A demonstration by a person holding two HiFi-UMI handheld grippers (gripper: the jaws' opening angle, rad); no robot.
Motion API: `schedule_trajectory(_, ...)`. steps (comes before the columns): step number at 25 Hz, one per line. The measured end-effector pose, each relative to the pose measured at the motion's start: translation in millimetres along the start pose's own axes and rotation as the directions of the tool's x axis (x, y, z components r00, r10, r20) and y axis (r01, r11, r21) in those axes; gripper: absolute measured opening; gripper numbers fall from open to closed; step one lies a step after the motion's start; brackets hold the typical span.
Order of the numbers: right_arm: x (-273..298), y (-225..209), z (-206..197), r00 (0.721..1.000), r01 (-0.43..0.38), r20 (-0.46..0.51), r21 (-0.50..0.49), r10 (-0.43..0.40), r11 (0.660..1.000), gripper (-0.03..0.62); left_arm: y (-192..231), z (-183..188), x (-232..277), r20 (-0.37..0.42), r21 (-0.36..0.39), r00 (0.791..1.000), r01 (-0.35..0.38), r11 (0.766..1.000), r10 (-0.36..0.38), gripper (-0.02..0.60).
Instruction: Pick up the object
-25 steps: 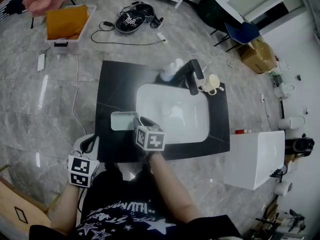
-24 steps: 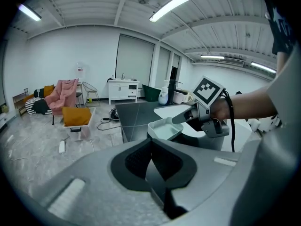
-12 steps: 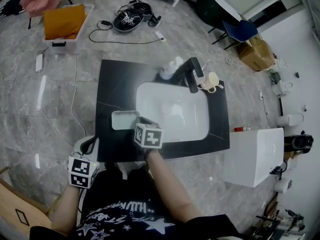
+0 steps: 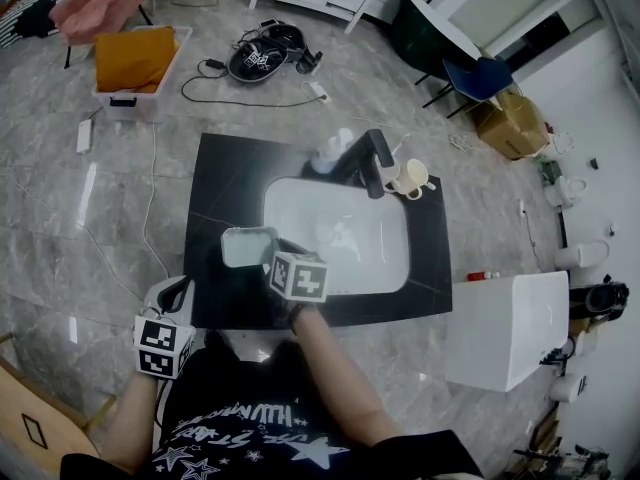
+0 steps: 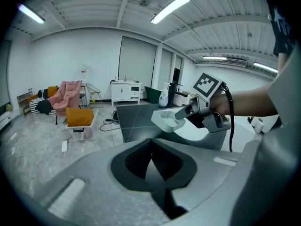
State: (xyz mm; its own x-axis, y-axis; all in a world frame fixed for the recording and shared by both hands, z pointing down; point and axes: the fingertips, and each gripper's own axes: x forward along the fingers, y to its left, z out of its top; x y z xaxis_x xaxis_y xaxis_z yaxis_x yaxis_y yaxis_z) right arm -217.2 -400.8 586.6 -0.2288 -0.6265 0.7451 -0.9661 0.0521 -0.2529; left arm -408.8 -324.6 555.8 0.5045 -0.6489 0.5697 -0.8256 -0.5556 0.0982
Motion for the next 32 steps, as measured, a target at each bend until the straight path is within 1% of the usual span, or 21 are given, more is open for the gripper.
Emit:
schedule_trajectory(3, -9, -7, 7, 0.999, -0.033, 0.012, -0.008, 0.033, 0.999, 0.011, -9, 4, -2, 0.009, -0.012, 0.999, -0.040, 0.999, 0.040, 0.009)
schedule_trajectory(9, -23, -25, 19, 0.995, -0.101, 0.017, -0.056, 0.102, 0.993, 0.011, -31, 12, -3, 0.025, -0.045, 0.992, -0.122, 0.992, 0.123, 0.009)
schedule_trajectory(13, -33, -39, 24, 0.989, -0.143, 0.020, -0.083, 0.145, 0.986, 0.011, -50, 21, -4, 0.037, -0.056, 0.984, -0.173, 0.983, 0.176, 0.009)
schedule_trajectory(20, -45, -64, 26, 0.975, -0.218, 0.010, -0.138, 0.222, 0.966, 0.011, -87, 23, -2, 0.046, -0.086, 0.966, -0.250, 0.964, 0.255, 0.009)
schedule_trajectory(25, -60, -82, 26, 0.961, -0.270, 0.006, -0.187, 0.276, 0.944, 0.011, -116, 23, -8, 0.050, -0.111, 0.946, -0.313, 0.943, 0.320, 0.009)
schedule_trajectory(29, -70, -101, 20, 0.950, -0.305, -0.006, -0.219, 0.311, 0.927, 0.011, -142, 16, -10, 0.042, -0.153, 0.926, -0.364, 0.919, 0.374, 0.009)
schedule_trajectory(32, -81, -113, 15, 0.938, -0.341, -0.022, -0.245, 0.346, 0.908, 0.011, -164, 10, -13, 0.032, -0.171, 0.908, -0.407, 0.897, 0.418, 0.009)
